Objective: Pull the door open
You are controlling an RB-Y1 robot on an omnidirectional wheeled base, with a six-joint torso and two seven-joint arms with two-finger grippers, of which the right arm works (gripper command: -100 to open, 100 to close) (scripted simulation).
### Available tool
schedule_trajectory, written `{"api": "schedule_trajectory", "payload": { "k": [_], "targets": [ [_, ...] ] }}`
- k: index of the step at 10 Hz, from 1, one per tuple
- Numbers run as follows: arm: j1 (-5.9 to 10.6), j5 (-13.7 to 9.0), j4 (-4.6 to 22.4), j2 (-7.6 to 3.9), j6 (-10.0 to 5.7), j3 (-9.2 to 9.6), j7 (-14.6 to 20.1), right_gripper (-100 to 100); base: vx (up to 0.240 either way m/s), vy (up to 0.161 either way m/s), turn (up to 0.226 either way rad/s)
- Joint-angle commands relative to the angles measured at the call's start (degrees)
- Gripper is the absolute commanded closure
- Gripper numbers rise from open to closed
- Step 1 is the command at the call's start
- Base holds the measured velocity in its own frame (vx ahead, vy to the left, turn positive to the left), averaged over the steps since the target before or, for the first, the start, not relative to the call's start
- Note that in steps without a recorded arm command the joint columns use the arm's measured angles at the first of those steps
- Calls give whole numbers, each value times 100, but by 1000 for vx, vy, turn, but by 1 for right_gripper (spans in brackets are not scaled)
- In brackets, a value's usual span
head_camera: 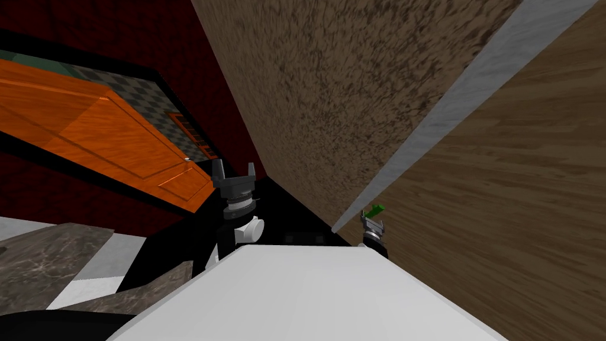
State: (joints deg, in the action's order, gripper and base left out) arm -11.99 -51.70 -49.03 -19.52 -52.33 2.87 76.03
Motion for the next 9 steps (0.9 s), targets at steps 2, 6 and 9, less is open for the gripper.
{"api": "schedule_trajectory", "payload": {
  "k": [2,6,9],
  "targets": [
    [-17,11,199,-181,-71,44,299,-100,96,-9,-2],
    [-16,22,196,-125,-68,59,246,100,-1,3,1],
    [-16,22,196,-125,-68,59,246,100,0,0,0]
  ]
}}
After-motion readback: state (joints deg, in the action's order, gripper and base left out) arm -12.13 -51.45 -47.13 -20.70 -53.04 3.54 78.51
